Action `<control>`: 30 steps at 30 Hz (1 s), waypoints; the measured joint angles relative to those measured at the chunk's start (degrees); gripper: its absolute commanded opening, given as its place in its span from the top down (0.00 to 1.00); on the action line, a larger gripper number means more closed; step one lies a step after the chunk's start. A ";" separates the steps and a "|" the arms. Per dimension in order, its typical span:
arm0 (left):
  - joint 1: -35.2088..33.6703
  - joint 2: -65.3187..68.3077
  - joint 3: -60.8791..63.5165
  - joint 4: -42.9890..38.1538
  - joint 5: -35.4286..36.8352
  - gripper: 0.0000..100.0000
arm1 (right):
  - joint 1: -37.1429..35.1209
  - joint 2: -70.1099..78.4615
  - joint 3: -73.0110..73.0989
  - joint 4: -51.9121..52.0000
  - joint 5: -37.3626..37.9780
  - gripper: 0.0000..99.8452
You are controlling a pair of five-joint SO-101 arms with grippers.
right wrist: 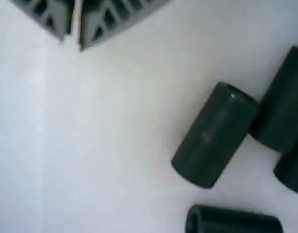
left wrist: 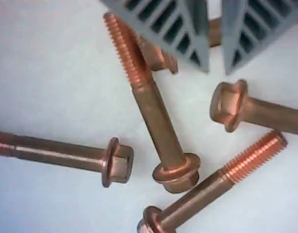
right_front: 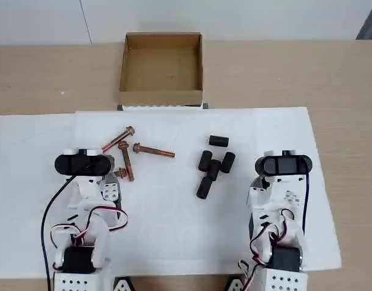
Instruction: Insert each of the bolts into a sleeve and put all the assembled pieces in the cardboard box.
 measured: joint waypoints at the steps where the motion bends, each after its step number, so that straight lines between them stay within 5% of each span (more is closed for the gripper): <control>1: 0.00 0.00 0.00 0.00 0.00 0.99 | 0.00 0.00 0.00 0.00 0.00 1.00; 19: 2.02 0.00 -0.09 0.09 -0.18 0.99 | 0.00 0.00 0.00 0.00 0.00 1.00; 30: 3.34 0.00 -15.30 12.13 -0.18 0.99 | 0.00 0.00 0.00 0.00 0.00 1.00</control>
